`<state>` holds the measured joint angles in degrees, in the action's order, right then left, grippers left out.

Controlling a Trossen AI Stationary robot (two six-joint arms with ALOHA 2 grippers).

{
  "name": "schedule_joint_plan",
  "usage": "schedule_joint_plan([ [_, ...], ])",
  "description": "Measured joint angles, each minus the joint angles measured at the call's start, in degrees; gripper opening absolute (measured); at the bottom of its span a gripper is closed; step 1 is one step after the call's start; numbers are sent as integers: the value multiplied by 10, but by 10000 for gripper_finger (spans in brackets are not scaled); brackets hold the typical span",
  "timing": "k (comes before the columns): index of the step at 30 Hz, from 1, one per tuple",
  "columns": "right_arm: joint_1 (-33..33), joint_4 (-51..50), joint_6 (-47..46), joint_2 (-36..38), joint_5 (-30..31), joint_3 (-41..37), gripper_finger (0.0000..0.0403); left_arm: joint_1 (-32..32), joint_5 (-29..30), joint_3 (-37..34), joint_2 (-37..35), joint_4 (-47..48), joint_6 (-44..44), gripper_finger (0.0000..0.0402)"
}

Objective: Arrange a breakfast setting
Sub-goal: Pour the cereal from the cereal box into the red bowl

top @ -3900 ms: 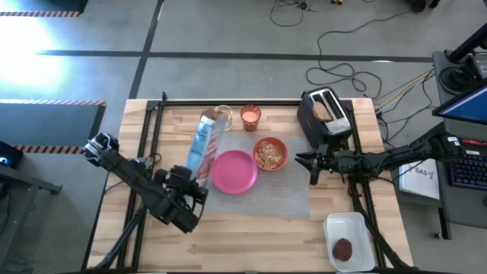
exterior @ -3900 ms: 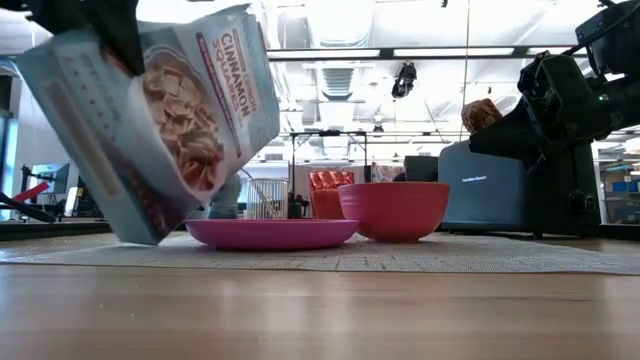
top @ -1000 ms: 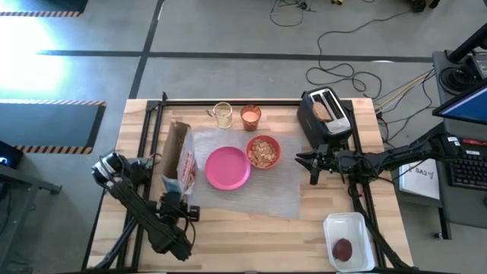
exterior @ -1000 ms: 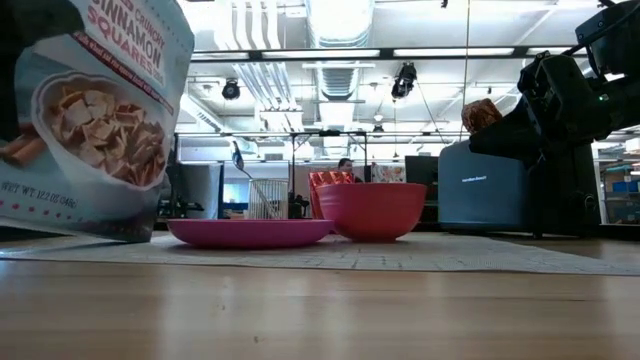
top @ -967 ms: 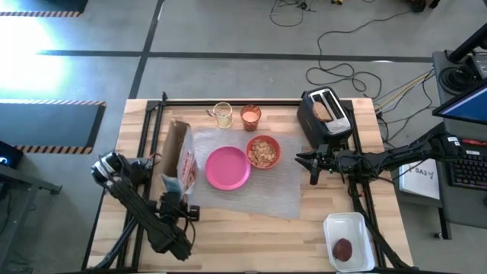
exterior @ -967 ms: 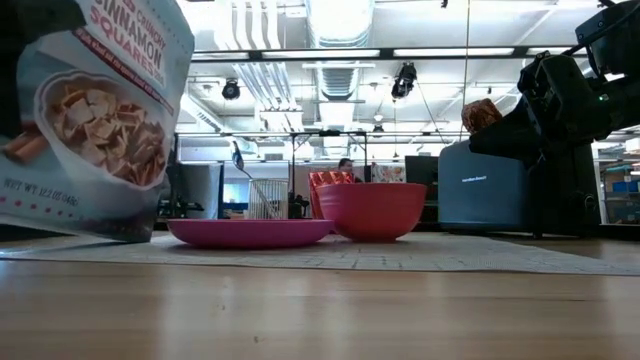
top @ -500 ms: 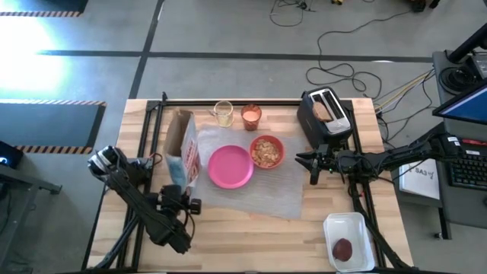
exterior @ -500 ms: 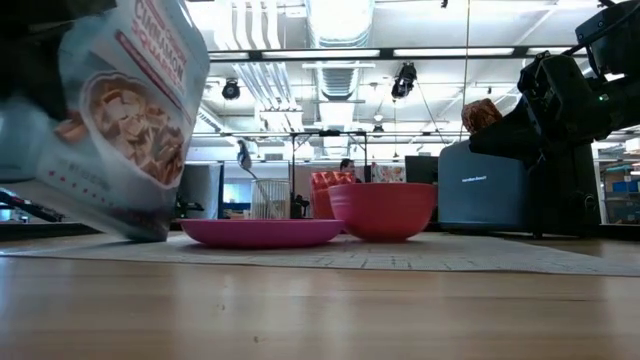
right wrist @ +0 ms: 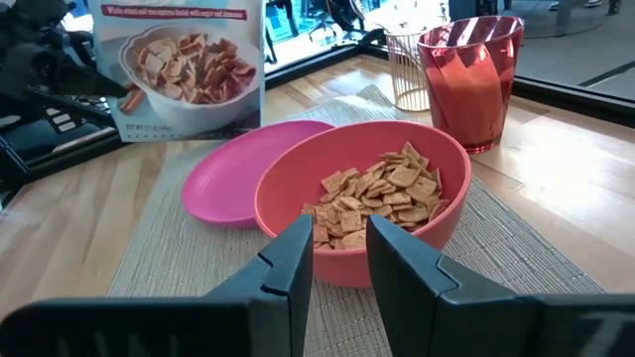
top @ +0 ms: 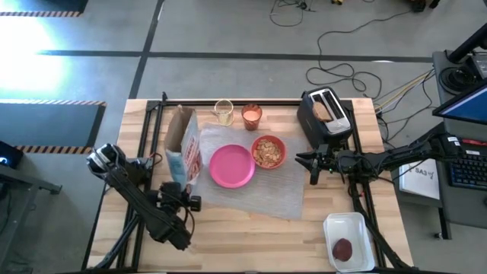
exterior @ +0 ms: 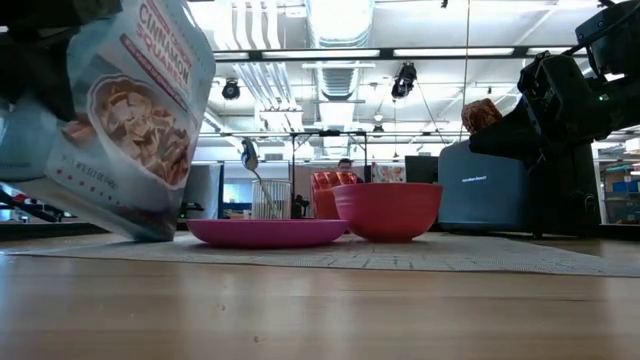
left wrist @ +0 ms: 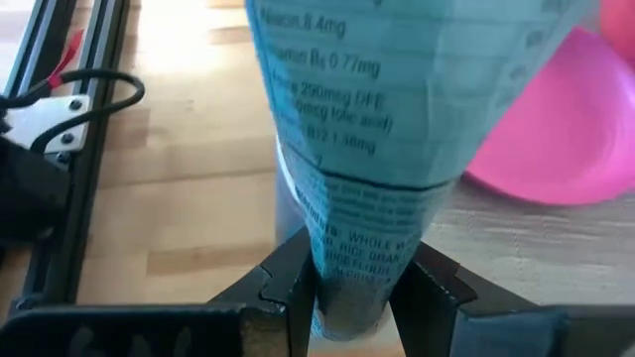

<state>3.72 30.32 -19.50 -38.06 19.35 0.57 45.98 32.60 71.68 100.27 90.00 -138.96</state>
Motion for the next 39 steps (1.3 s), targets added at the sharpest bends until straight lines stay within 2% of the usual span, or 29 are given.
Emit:
schedule_joint_plan([
  [8,0,0,0,0,0,0,86,6,-34,27,36,-48,0,93],
  [21,0,0,0,0,0,0,86,15,-48,28,67,-119,-4,104],
  [28,0,0,0,0,0,0,86,19,-61,29,83,-142,3,175],
  [34,0,0,0,0,0,0,86,31,-5,54,84,-103,9,254],
  [39,0,0,0,0,0,0,86,42,28,81,84,-65,9,290],
])
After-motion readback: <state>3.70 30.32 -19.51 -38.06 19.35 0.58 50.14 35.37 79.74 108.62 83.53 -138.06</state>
